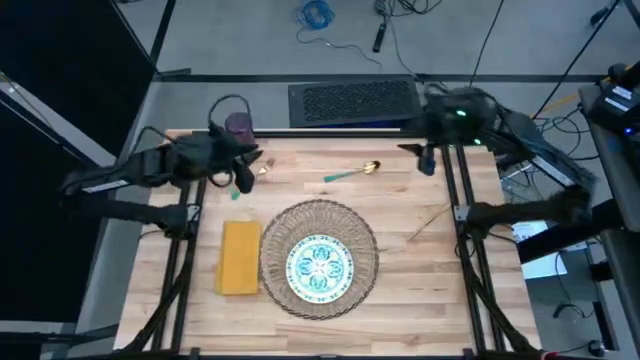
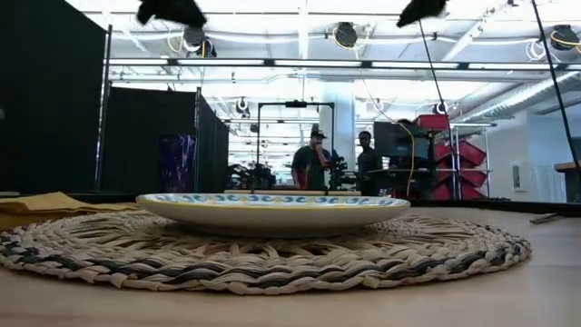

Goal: Set table place
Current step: Move the purple cup to the top center of the table

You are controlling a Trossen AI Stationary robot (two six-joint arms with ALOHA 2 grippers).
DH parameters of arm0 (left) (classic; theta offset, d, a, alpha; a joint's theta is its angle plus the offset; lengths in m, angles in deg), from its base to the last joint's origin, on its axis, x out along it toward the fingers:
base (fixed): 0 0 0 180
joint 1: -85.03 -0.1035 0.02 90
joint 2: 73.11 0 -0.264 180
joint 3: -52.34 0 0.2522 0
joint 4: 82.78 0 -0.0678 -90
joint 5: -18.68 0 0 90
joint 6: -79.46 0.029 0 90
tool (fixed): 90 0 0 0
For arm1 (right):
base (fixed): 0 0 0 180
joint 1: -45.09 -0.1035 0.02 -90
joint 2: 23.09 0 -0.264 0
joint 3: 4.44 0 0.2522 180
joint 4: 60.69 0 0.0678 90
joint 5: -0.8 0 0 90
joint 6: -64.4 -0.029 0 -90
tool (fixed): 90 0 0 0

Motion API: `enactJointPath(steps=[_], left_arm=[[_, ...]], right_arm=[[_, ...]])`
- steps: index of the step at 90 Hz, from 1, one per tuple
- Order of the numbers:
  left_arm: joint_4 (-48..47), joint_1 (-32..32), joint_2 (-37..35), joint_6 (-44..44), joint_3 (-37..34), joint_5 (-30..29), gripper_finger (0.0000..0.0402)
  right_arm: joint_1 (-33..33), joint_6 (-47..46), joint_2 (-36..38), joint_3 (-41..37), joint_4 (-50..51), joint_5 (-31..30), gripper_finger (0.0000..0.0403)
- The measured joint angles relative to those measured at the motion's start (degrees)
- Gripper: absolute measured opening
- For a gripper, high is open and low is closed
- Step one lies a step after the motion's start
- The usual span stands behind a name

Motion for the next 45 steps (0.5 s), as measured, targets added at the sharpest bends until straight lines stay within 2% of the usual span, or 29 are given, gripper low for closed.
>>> enactJointPath(steps=[9,22,38,45], left_arm=[[6.98,-4.37,-0.11,2.76,-3.83,9.72,0.0082],[12.19,-11.74,1.77,4.24,-10.58,14.32,0.0082],[14.47,-20.99,3.31,0.26,-19.42,25.21,0.0082],[14.29,-23.96,3.17,-1.41,-22.4,27.12,0.0082]], right_arm=[[4.1,-5.82,9.29,-14.75,-15.54,3.97,0.0196],[5.71,-18.81,17.02,-30.77,-33.94,5.03,0.0196],[3.01,-30.51,16.62,-42.63,-52.89,5.0,0.0196],[1.02,-34.0,13.82,-45.88,-59.84,5.05,0.0196]])
